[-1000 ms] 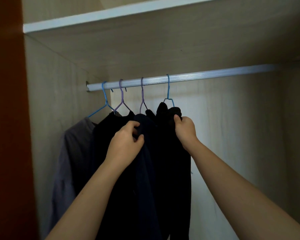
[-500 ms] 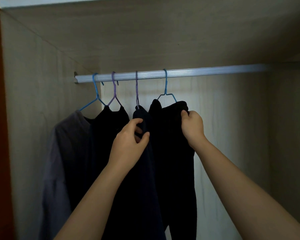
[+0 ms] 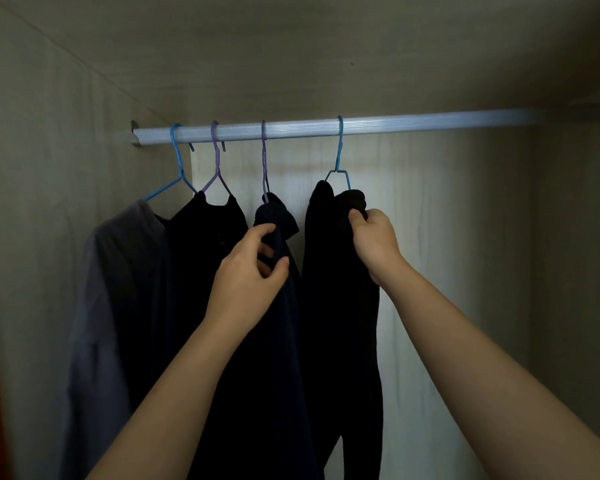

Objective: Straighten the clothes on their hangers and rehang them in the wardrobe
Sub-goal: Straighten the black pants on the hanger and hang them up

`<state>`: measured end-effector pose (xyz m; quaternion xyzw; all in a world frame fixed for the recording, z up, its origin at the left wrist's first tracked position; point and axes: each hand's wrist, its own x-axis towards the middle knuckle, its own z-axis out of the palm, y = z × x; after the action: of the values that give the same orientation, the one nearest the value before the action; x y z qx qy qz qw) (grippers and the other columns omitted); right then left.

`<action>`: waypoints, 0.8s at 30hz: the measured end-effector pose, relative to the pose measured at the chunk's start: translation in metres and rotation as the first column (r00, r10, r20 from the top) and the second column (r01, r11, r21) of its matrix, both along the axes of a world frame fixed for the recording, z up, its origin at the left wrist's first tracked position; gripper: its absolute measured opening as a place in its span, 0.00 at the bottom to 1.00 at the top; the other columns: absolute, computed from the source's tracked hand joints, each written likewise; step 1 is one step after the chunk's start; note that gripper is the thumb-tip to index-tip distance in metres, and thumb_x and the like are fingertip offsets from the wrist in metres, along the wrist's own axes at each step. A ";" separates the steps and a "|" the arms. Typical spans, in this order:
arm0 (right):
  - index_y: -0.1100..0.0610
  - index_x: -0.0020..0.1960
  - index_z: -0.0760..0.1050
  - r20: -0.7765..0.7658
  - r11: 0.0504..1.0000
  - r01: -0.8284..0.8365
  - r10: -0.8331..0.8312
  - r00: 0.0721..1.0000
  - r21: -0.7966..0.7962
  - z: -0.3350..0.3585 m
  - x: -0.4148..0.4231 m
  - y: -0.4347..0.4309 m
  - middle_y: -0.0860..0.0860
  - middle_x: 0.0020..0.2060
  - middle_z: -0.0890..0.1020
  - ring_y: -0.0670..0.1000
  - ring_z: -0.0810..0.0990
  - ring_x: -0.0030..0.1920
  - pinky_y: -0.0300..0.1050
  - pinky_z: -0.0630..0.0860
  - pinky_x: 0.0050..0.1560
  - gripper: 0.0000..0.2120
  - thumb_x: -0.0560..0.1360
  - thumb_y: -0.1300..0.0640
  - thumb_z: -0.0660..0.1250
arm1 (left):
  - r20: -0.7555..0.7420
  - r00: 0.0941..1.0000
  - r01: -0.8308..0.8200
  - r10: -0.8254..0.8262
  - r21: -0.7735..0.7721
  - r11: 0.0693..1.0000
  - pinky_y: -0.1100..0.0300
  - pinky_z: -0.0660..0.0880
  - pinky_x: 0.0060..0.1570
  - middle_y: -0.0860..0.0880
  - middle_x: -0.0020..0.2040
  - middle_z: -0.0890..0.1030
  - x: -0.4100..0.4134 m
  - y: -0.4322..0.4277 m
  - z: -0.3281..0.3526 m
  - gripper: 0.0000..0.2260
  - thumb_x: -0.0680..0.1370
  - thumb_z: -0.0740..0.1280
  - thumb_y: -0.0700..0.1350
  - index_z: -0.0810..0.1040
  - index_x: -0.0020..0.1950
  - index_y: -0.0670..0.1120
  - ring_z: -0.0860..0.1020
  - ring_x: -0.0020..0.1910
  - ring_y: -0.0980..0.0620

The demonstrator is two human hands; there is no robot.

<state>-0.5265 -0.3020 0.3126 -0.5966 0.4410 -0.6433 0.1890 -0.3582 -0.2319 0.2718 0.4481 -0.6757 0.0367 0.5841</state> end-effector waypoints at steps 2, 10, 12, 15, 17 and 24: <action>0.61 0.46 0.68 -0.008 1.000 0.001 -0.001 1.000 -0.011 -0.003 -0.006 0.001 0.50 0.34 0.71 0.49 0.71 0.36 0.41 0.66 0.32 0.12 0.79 0.53 0.54 | 0.018 1.000 -0.022 0.023 -0.009 1.000 0.70 0.70 0.38 0.59 0.44 0.72 -0.001 0.000 -0.003 0.23 0.74 0.66 0.45 0.66 0.68 0.54 0.75 0.41 0.57; 0.56 0.51 0.66 -0.045 0.997 -0.007 0.004 0.999 -0.078 -0.034 -0.021 0.017 0.45 0.36 0.72 0.43 0.73 0.36 0.36 0.70 0.34 0.06 0.79 0.54 0.57 | 0.021 0.997 -0.080 0.080 -0.010 0.997 0.71 0.70 0.40 0.55 0.55 0.71 0.000 0.010 -0.026 0.28 0.75 0.65 0.42 0.60 0.72 0.54 0.74 0.42 0.57; 0.56 0.53 0.66 -0.061 0.997 -0.005 0.000 0.998 -0.082 -0.047 -0.021 0.022 0.43 0.37 0.72 0.40 0.72 0.36 0.30 0.70 0.32 0.07 0.79 0.53 0.57 | 0.019 0.999 -0.043 0.043 0.007 0.999 0.68 0.72 0.47 0.55 0.57 0.73 0.001 0.013 -0.035 0.27 0.75 0.65 0.41 0.61 0.72 0.54 0.75 0.47 0.57; 0.58 0.58 0.67 -0.080 0.998 0.002 -0.007 0.997 -0.064 -0.066 -0.021 0.029 0.41 0.38 0.72 0.39 0.73 0.38 0.21 0.69 0.29 0.11 0.79 0.54 0.58 | -0.018 0.999 0.038 -0.037 0.047 0.998 0.68 0.70 0.56 0.54 0.62 0.73 0.002 0.018 -0.047 0.26 0.76 0.64 0.41 0.61 0.72 0.55 0.74 0.56 0.59; 0.60 0.60 0.67 -0.110 0.998 0.035 -0.042 0.993 -0.059 -0.076 -0.025 0.034 0.40 0.39 0.72 0.38 0.73 0.38 0.19 0.68 0.30 0.13 0.79 0.55 0.58 | 0.013 0.999 0.043 -0.044 0.043 0.998 0.76 0.67 0.53 0.54 0.61 0.73 0.003 0.021 -0.054 0.26 0.76 0.64 0.41 0.61 0.72 0.54 0.73 0.53 0.64; 0.56 0.58 0.68 -0.215 0.962 0.273 -0.273 0.938 -0.034 -0.121 -0.039 0.074 0.39 0.36 0.70 0.39 0.71 0.35 0.20 0.67 0.31 0.10 0.77 0.57 0.61 | 0.252 0.904 -0.262 0.345 -0.311 0.914 0.49 0.70 0.59 0.37 0.65 0.70 -0.003 0.039 -0.082 0.28 0.74 0.66 0.41 0.60 0.72 0.43 0.68 0.62 0.42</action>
<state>-0.5660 -0.2281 0.1918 -0.5967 0.5364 -0.5949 0.0476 -0.3615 -0.1925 0.1899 0.4541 -0.6667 0.2877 0.5164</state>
